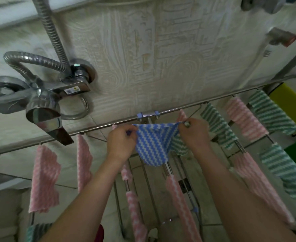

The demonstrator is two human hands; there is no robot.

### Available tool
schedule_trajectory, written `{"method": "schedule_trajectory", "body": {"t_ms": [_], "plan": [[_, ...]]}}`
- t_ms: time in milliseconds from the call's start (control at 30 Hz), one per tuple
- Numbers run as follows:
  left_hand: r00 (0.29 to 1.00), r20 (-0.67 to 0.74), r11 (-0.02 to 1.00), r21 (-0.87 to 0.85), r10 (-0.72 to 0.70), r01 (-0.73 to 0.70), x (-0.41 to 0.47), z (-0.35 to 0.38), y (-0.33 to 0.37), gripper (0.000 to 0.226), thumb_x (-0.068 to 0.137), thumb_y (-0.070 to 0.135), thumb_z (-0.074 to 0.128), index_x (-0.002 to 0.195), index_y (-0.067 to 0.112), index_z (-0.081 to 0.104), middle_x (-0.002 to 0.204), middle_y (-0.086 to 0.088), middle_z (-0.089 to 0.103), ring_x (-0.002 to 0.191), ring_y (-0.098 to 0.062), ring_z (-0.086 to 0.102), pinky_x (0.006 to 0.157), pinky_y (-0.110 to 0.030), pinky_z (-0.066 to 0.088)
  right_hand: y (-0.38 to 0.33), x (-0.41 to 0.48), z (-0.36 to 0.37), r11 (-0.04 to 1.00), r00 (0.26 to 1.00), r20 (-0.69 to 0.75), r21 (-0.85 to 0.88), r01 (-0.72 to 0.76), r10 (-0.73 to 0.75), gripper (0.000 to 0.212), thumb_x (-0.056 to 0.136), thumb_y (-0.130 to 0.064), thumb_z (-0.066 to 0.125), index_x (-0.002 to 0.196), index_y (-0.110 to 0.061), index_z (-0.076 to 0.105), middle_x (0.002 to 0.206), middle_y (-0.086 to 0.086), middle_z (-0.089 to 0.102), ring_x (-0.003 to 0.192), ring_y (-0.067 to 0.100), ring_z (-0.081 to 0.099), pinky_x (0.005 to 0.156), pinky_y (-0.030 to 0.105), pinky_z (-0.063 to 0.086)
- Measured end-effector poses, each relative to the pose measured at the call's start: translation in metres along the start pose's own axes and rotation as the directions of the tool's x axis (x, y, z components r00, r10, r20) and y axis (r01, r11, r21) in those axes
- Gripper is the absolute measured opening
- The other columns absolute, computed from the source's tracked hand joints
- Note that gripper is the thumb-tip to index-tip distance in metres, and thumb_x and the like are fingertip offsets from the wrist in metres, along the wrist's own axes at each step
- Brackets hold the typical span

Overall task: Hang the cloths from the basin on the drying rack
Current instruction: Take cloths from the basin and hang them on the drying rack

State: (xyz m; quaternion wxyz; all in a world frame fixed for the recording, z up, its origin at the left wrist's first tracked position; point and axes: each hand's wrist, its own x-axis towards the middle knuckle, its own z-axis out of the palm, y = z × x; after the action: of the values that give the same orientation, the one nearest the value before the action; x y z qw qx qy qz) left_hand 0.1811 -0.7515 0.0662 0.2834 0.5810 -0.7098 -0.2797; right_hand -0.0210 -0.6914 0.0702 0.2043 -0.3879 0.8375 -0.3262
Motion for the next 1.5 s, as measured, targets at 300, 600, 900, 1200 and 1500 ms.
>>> {"method": "schedule_trajectory", "body": {"t_ms": [300,600,900,1200,1500], "plan": [[0.99,0.132,0.993,-0.097,-0.059,0.072,0.016,0.001,-0.003,0.04,0.083,-0.007,0.044,0.106,0.011,0.071,0.112,-0.004,0.067,0.105,-0.014,0.06,0.09,-0.017,0.041,-0.003,0.016,-0.001,0.996,0.982,0.183,0.07,-0.06,0.046,0.042,0.097,-0.027,0.05,0.132,-0.005,0.053,0.116,0.012,0.061,0.079,0.011,0.056,0.069,0.024,0.038],[0.93,0.363,0.921,0.378,-0.054,-0.094,0.02,0.026,0.001,0.051,0.083,0.01,0.056,0.131,0.005,0.042,0.135,-0.012,0.045,0.134,-0.029,0.028,0.104,-0.038,0.009,-0.01,0.006,0.02,0.971,0.931,0.365,-0.215,0.106,-0.021,0.04,0.091,-0.033,0.06,0.124,-0.011,0.061,0.153,0.02,0.029,0.133,0.023,0.04,0.097,0.019,0.031],[0.897,0.435,0.989,0.087,0.073,-0.122,0.001,0.046,0.003,0.066,0.091,0.034,0.057,0.147,0.013,0.029,0.156,-0.008,0.021,0.143,-0.02,0.021,0.11,-0.02,0.015,-0.008,-0.008,0.023,0.927,0.801,0.594,-0.337,0.163,0.075,0.04,0.078,-0.046,0.072,0.09,-0.01,0.061,0.087,0.006,0.065,0.083,0.02,0.064,0.075,0.035,0.052],[0.868,0.478,0.924,0.256,0.133,-0.283,0.012,0.056,0.009,0.082,0.087,0.047,0.059,0.149,0.011,0.019,0.16,-0.007,0.008,0.144,-0.027,0.012,0.115,-0.032,0.013,-0.016,-0.021,0.012,0.805,0.8,0.596,-0.504,0.313,0.063,0.043,0.078,-0.049,0.07,0.103,-0.014,0.063,0.101,0.001,0.066,0.097,0.018,0.062,0.089,0.038,0.051],[0.843,0.52,0.936,0.213,0.135,-0.281,-0.014,0.054,0.001,0.096,0.083,0.058,0.059,0.151,0.014,0.008,0.16,-0.002,-0.003,0.147,-0.022,-0.001,0.119,-0.033,0.006,-0.006,-0.042,0.002,0.84,0.824,0.566,-0.457,0.294,0.02,0.029,0.081,-0.047,0.067,0.095,-0.022,0.071,0.094,0.001,0.068,0.083,0.016,0.063,0.067,0.028,0.05]]}}
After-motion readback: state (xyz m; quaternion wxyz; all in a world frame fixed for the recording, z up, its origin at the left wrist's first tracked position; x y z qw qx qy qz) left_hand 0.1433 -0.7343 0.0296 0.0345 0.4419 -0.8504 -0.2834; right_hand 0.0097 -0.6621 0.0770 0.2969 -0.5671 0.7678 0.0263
